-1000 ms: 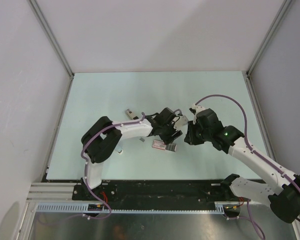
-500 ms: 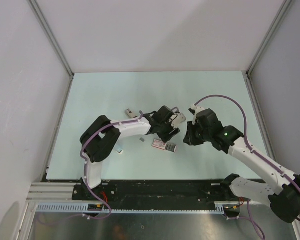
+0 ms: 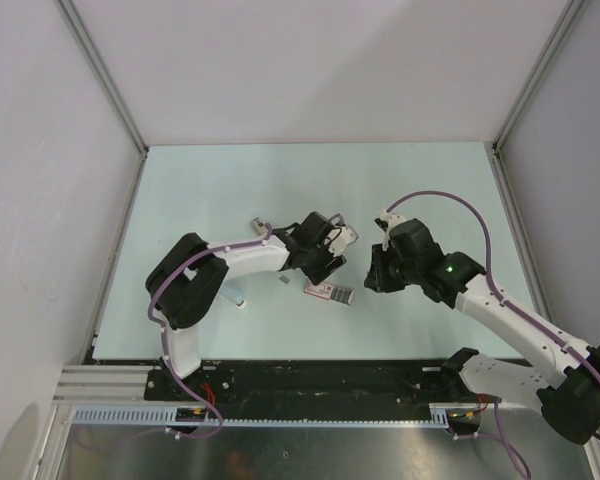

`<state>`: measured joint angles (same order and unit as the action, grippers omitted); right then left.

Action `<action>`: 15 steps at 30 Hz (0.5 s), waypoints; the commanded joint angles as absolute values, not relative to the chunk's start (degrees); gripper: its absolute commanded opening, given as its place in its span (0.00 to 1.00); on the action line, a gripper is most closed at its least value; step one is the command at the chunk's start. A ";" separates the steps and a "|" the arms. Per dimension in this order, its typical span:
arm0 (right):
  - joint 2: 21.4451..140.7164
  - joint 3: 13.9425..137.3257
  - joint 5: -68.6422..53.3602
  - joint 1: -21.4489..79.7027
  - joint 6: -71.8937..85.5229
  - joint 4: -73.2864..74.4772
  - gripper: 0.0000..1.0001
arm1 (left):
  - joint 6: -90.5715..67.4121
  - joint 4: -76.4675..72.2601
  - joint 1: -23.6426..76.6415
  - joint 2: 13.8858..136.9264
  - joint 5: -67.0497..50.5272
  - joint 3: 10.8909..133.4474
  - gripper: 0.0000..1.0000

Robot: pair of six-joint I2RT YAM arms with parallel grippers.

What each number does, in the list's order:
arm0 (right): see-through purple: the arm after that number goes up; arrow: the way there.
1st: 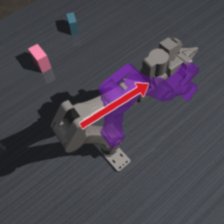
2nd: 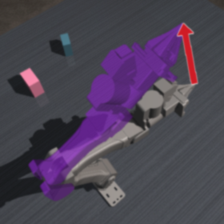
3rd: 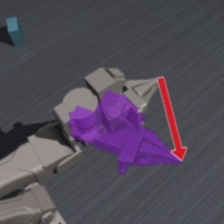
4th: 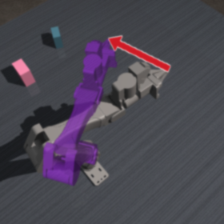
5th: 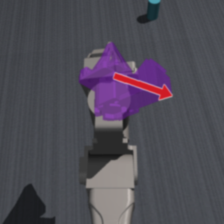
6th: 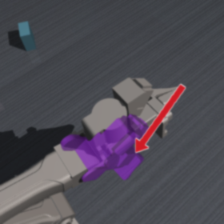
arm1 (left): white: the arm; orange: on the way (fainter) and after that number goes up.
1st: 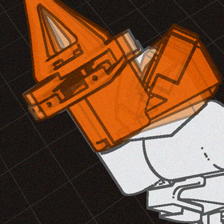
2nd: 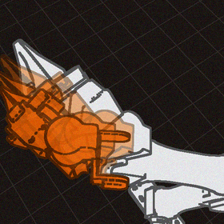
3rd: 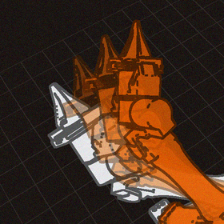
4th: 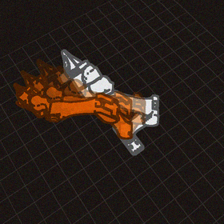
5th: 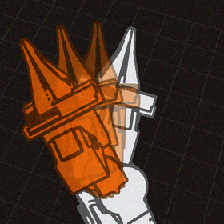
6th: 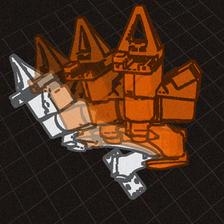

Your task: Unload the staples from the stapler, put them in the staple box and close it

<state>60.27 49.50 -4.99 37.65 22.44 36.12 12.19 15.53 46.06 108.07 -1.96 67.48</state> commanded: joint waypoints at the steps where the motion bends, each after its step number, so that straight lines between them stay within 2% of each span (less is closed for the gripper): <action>1: 61.02 48.81 -5.09 38.16 22.98 34.92 0.04 | 14.88 16.18 46.39 104.22 -3.43 65.58 0.68; 15: 66.79 47.20 -3.40 41.57 23.69 31.14 0.04 | 14.05 16.17 46.27 101.89 -3.71 64.39 0.69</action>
